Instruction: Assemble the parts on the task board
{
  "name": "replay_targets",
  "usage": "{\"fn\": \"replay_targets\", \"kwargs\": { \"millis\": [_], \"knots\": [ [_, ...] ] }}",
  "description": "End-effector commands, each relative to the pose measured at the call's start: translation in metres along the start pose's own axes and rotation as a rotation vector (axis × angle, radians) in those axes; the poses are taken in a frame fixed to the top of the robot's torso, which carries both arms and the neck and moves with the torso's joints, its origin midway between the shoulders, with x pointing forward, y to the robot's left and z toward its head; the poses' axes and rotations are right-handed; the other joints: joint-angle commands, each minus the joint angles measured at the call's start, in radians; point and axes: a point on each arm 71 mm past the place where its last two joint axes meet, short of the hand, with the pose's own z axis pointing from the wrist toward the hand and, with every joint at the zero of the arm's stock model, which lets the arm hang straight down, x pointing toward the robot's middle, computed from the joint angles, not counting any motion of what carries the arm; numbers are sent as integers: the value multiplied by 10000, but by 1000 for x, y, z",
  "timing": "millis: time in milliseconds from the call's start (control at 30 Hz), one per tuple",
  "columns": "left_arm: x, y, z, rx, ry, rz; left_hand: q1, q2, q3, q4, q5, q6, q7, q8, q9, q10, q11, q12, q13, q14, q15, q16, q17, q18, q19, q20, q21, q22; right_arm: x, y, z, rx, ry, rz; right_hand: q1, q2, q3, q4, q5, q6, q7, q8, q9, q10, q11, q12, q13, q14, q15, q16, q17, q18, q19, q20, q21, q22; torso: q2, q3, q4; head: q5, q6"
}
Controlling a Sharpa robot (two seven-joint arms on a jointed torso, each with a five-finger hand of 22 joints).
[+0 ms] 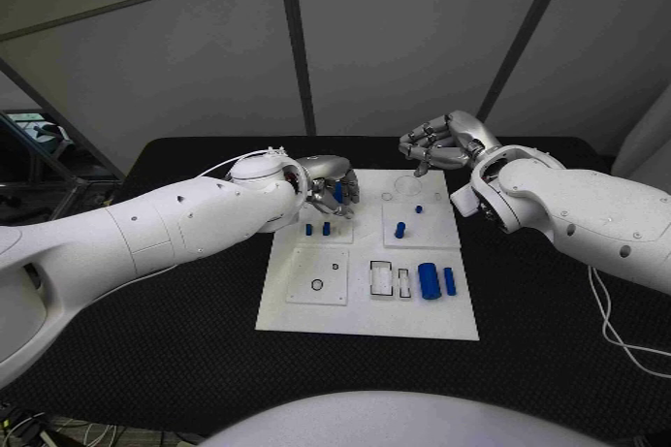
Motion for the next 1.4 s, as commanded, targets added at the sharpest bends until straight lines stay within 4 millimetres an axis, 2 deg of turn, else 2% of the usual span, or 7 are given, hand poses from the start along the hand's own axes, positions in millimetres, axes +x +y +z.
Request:
{"fn": "replay_targets", "kwargs": {
  "millis": [33,467,800,1067,1333,1367,1400],
  "knots": [
    [4,2,1,-175,432,287,2,75,-64,5,19,82,-11,-51,-17,85,-15,-51,-18,93,8,69,-8,-314,226,-34,70,695,1,3,1,-109,36,-31,60,30,46,-32,59,-45,9,64,14,-61,-22,46,-9,-19,29,-36,16,119,76,1,-27,-10,-6,-6,10,-4,-12],
    [3,8,4,-395,-65,277,153,199,26,-49,34,157,25,-109,-76,133,-5,-159,-81,108,9,114,-53,-329,244,-46,195,787,1,3,1,-120,42,-40,60,30,46,-32,59,-45,9,64,14,-61,-22,46,-9,-19,29,-36,16,119,76,1,-27,-10,-7,-8,4,-22,-19],
    [5,5,7,-335,199,271,246,308,134,-83,38,233,19,-143,-117,249,-19,-198,-110,110,6,154,-79,-346,247,-47,327,869,3,4,2,-150,84,-26,61,33,50,-31,57,-46,12,69,14,-63,-18,49,-16,-20,31,-37,19,118,81,1,-33,-14,-19,-5,26,-8,-28],
    [8,4,11,-469,433,268,298,344,198,-112,41,250,17,-171,-143,305,-30,-217,-123,94,-3,148,-132,-352,244,-51,382,907,4,5,2,-163,108,-19,61,33,50,-31,57,-46,12,69,14,-63,-18,49,-16,-20,31,-37,19,118,81,1,-33,-14,-12,-3,5,35,-8],
    [11,5,14,-722,668,266,324,368,238,-127,42,266,17,-185,-156,335,-35,-229,-131,86,-9,146,-161,-359,246,-53,438,936,5,6,2,-172,131,-11,58,35,51,-28,57,-46,13,72,15,-63,-17,52,-19,-20,32,-38,21,117,83,1,-37,-16,-14,-2,17,32,-4],
    [11,5,14,-744,685,266,340,383,260,-137,44,276,18,-190,-162,347,-36,-235,-135,83,-11,148,-170,-361,245,-53,453,947,5,6,2,-174,135,-9,70,44,63,-33,74,-46,13,76,15,-64,-19,54,-24,-20,32,-39,24,117,87,-1,-41,-18,-14,-1,17,32,-4],
    [11,6,14,-773,717,266,357,394,283,-148,44,287,18,-195,-168,363,-38,-241,-138,80,-13,149,-180,-362,244,-55,463,956,5,6,2,-178,140,-7,106,44,99,-50,292,-54,16,82,13,-74,-20,53,-41,-24,26,-44,30,118,96,-8,-51,-24,-14,-1,17,32,-4]
  ]
}}
